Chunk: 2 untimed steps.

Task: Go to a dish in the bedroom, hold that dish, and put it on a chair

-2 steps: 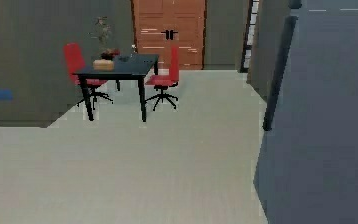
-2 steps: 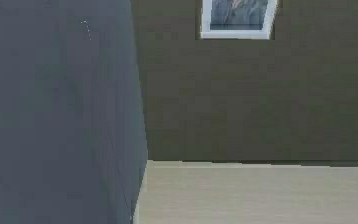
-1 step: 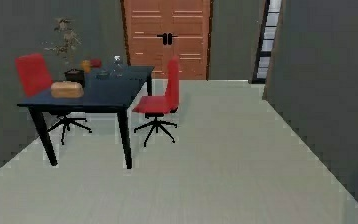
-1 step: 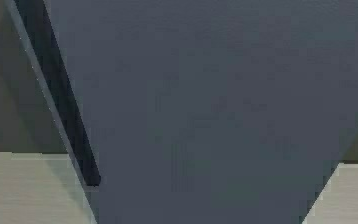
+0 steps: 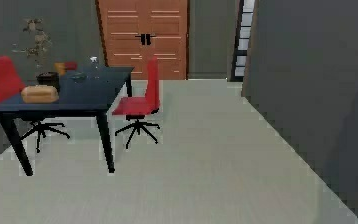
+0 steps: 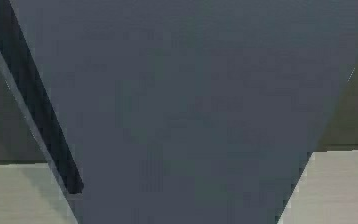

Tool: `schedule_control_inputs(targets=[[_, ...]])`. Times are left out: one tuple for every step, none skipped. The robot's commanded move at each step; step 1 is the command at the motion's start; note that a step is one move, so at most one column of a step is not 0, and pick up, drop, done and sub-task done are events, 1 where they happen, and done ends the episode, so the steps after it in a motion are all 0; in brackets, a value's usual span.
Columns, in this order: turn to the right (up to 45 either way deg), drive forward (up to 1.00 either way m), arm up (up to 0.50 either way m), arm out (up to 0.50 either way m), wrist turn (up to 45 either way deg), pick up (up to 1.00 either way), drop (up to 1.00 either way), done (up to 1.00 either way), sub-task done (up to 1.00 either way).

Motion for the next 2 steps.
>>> schedule_control_inputs(targets=[[0.0,0.65,0.00,0.00,0.0,0.00,0.00,0.00,0.00],[21.0,0.00,0.00,0.00,0.0,0.00,0.00,0.00,0.00]])
